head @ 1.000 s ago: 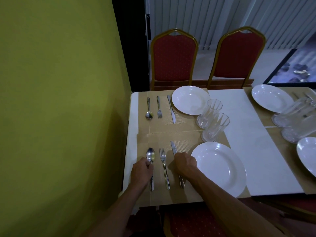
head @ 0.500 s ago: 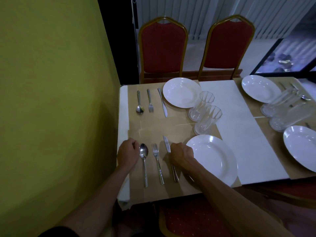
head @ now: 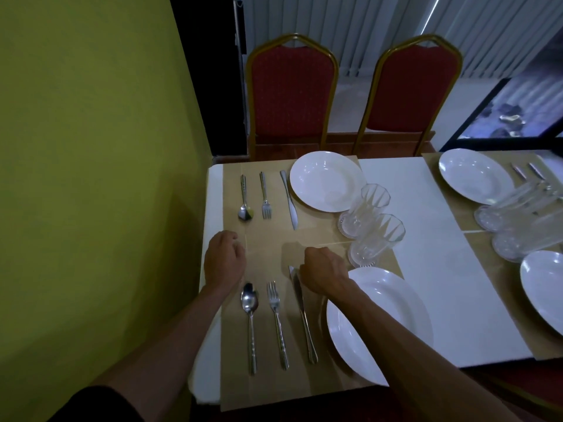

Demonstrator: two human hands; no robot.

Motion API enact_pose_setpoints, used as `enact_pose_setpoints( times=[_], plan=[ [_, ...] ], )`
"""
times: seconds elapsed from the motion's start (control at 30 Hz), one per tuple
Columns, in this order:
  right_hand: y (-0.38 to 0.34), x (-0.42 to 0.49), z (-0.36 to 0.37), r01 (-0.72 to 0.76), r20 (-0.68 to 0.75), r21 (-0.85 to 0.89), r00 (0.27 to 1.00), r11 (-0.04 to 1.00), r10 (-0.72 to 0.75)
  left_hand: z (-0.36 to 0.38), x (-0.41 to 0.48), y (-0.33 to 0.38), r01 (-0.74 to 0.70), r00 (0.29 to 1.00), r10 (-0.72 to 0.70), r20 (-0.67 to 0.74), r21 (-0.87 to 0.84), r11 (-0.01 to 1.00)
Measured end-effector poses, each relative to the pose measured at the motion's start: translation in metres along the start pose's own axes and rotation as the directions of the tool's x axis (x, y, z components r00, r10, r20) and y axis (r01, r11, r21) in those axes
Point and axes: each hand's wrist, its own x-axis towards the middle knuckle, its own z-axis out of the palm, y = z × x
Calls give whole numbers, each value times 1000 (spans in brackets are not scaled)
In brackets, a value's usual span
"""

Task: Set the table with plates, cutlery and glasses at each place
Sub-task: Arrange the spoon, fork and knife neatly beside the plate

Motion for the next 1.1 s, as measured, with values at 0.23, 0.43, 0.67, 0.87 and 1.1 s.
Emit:
enact_pose_setpoints(
  times=[0.23,0.43,0.67,0.87,1.1],
  plan=[
    [-21,64,-12,61,-83,7,995,998,-61,28,28,-15,26,998,-36,59,162,986],
    [-44,120,-21,155,-147,9,977,988,-152,50,19,-28,1,999,7,-32,247,969],
    [-91,183,-25,251,-184,25,953,968,-242,54,21,-27,14,995,5,-98,193,981],
    [-114,219,-24,137,-136,176,984,975,-113,53,24,-24,62,996,-49,-71,209,976],
    [-111,228,-16,82,-50,223,996,971,-72,50,24,-23,73,996,-61,-61,211,975]
  ],
)
